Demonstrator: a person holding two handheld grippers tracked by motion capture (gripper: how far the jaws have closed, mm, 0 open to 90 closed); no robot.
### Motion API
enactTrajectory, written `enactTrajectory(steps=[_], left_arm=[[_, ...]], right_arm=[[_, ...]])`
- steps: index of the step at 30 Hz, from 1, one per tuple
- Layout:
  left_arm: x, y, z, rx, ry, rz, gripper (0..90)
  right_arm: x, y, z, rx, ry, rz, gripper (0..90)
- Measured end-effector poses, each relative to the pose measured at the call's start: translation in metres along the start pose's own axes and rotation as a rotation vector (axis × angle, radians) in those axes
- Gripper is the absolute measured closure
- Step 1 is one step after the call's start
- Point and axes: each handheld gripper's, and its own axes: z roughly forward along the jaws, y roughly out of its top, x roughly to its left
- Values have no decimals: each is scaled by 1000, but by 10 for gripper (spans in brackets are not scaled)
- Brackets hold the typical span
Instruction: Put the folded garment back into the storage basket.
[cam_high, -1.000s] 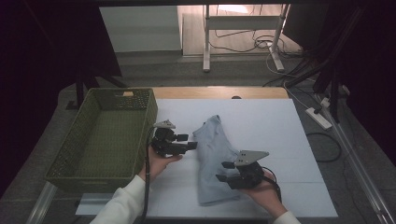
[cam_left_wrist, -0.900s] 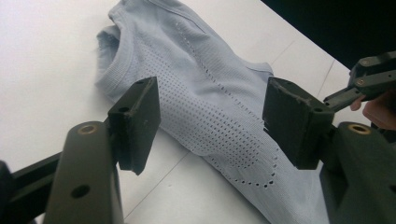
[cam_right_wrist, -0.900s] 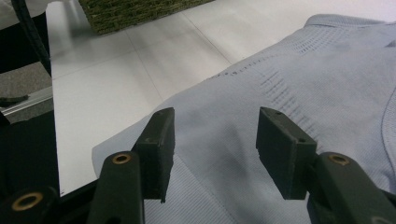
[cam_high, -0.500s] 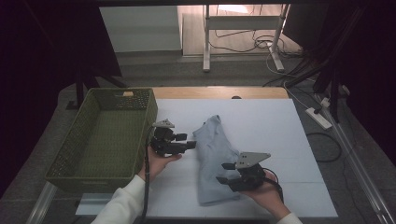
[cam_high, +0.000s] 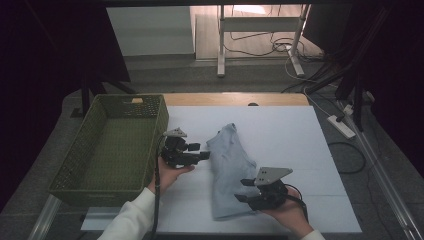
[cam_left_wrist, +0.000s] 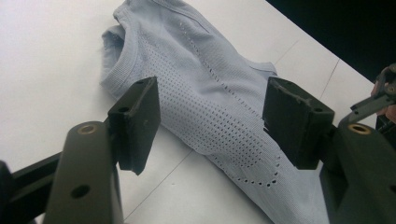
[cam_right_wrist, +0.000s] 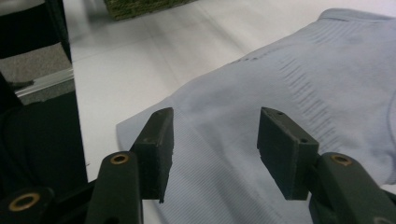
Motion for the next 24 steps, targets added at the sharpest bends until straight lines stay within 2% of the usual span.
enactTrajectory(steps=[5,11,19,24], left_arm=[[2,-1,0,0,-3,-11,364],[2,0,1,2,-5,-8,363],[2,0,2,4,-6,-10,360],[3,0,3,6,-7,-10,360]], right_arm=[[8,1,3,27,9,-20,454],[17,0,10,66,53,-49,448],[23,-7,26,180,93,-88,378],[27,-10,36,233,94,-125,323]])
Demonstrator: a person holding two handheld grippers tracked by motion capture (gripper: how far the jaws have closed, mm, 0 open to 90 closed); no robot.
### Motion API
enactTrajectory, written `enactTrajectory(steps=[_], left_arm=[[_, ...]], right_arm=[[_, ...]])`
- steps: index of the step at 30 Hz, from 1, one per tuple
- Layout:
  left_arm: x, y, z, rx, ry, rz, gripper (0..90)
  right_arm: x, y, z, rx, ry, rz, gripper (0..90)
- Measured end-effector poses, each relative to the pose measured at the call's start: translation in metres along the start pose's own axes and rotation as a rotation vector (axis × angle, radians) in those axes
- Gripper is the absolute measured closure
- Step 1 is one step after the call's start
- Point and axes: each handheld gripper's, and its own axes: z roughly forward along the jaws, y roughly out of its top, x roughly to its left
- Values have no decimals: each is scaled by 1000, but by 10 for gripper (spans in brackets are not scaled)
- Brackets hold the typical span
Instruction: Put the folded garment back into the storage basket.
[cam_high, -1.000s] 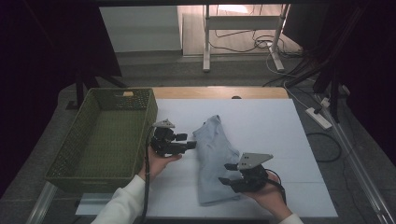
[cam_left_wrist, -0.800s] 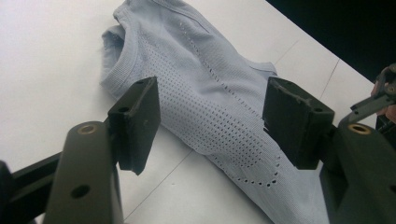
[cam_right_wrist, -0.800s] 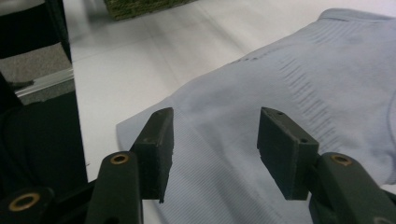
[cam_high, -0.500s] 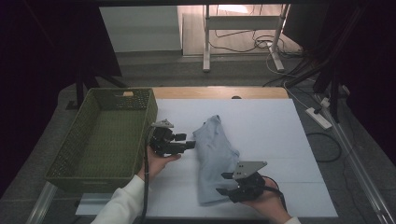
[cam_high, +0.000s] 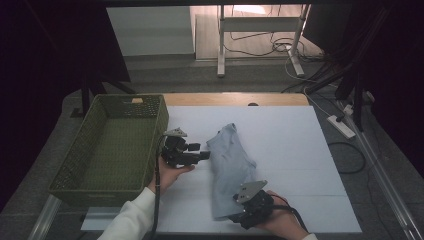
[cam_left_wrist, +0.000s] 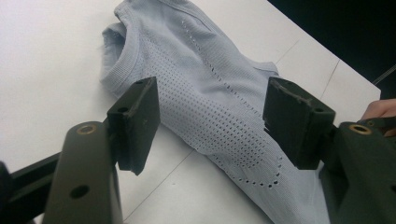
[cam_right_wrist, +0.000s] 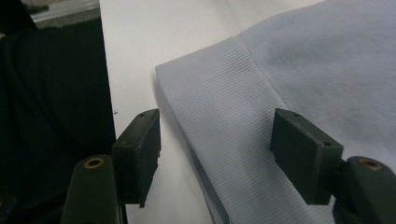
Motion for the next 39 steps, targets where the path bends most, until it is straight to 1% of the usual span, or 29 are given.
enactTrajectory(steps=[2,5,6,11,13,14,16,17,22,24,26,28,33,36,39], left_arm=[[0,0,0,0,-1,-2,359],[1,0,0,-1,-1,-4,360],[1,0,0,1,0,-3,360],[0,0,1,4,0,0,359],[0,0,1,4,0,-2,360],[0,0,1,5,1,-1,360],[0,0,1,4,2,0,360],[0,0,1,4,2,-1,360],[0,0,1,6,2,-3,358],[0,-1,2,7,3,-4,357],[0,-1,2,7,3,-5,355],[0,-1,2,8,4,-5,355],[0,-1,4,12,3,-6,354],[1,-1,5,14,2,-7,354],[1,-2,5,12,3,-11,354]], right_arm=[[-1,0,5,20,-4,-5,295],[-2,0,10,42,-7,-10,277],[-2,0,12,48,-15,-16,274],[2,0,16,67,-62,-94,276],[2,0,16,67,-69,-88,289],[2,0,16,70,-72,-93,291],[1,0,16,69,-77,-97,331],[1,0,15,65,-85,-95,364],[-2,0,13,70,-105,-127,536],[-2,0,13,69,-94,-132,583],[-2,1,12,67,-88,-139,655],[-4,1,11,51,-69,-114,727],[-7,0,9,32,-53,-85,770],[-8,1,9,24,-43,-79,782],[-8,2,7,-4,-23,-69,790]])
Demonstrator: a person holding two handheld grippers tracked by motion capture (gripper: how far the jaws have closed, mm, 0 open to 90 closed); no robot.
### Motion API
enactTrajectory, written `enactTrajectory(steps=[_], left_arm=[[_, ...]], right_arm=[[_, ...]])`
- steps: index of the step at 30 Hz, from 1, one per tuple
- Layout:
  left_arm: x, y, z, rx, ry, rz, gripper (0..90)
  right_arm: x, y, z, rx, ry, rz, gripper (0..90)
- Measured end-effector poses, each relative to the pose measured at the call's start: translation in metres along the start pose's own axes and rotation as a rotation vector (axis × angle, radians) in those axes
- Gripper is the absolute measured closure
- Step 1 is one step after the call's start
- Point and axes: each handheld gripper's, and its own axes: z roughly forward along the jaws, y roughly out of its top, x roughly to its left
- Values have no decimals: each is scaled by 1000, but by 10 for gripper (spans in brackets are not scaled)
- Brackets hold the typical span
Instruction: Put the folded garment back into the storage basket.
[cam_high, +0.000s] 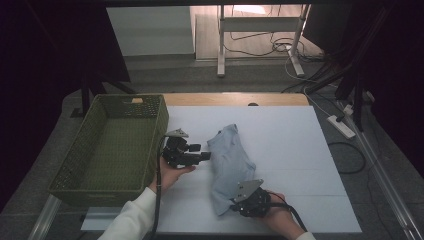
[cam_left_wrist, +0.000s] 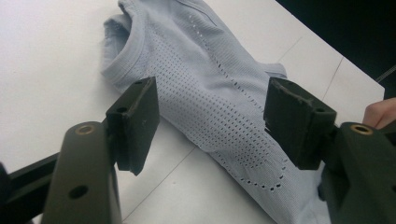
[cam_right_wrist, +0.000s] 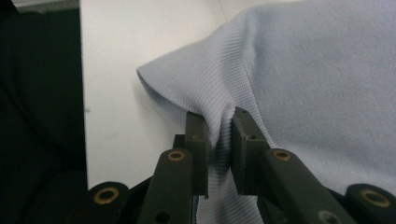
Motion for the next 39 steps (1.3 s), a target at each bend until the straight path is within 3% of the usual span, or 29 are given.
enactTrajectory(steps=[14,39], left_arm=[[3,0,-1,-5,4,-8,351],[3,0,-1,-7,3,-9,347]], right_arm=[[10,11,-3,-98,79,16,795],[13,12,-2,-106,135,15,795]])
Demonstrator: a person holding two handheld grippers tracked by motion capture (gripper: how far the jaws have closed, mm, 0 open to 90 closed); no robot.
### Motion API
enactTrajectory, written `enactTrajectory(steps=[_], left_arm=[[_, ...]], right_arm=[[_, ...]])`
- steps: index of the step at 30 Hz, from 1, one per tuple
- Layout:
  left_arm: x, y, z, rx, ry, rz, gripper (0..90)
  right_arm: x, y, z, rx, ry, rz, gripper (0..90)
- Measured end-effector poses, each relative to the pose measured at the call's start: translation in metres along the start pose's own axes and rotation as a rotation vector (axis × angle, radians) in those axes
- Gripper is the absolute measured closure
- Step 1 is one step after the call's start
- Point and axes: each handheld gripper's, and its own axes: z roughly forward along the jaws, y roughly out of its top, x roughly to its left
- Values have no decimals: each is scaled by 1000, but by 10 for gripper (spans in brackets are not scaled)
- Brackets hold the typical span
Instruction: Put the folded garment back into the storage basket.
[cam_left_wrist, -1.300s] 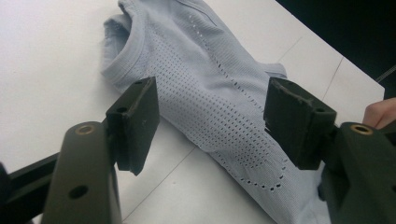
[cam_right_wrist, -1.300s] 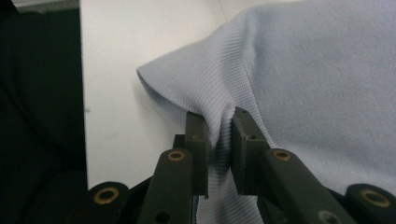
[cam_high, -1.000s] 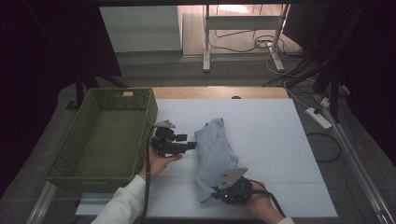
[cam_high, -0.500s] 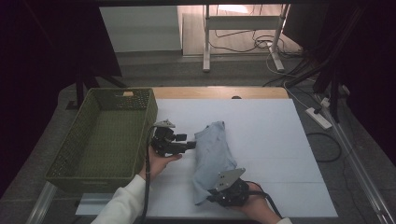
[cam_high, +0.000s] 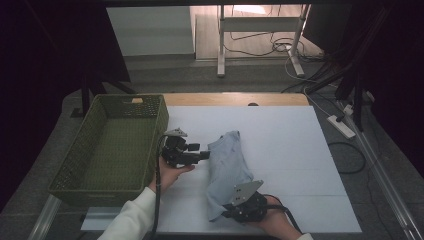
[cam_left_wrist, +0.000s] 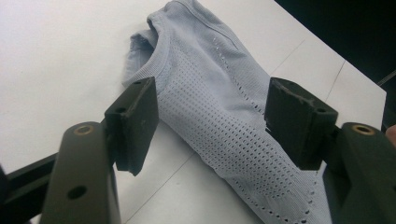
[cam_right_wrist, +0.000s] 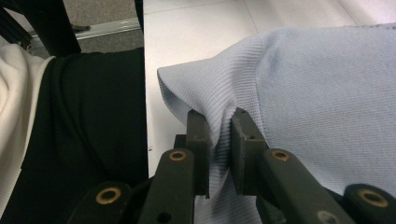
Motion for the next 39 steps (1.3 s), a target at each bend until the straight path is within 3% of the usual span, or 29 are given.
enactTrajectory(steps=[11,17,39], left_arm=[[4,1,6,-3,-11,-15,340],[7,5,13,-5,4,-21,332],[15,41,66,28,92,-60,294]], right_arm=[[-2,0,1,0,9,13,795],[-2,0,1,2,10,17,795],[6,-6,-3,0,6,12,795]])
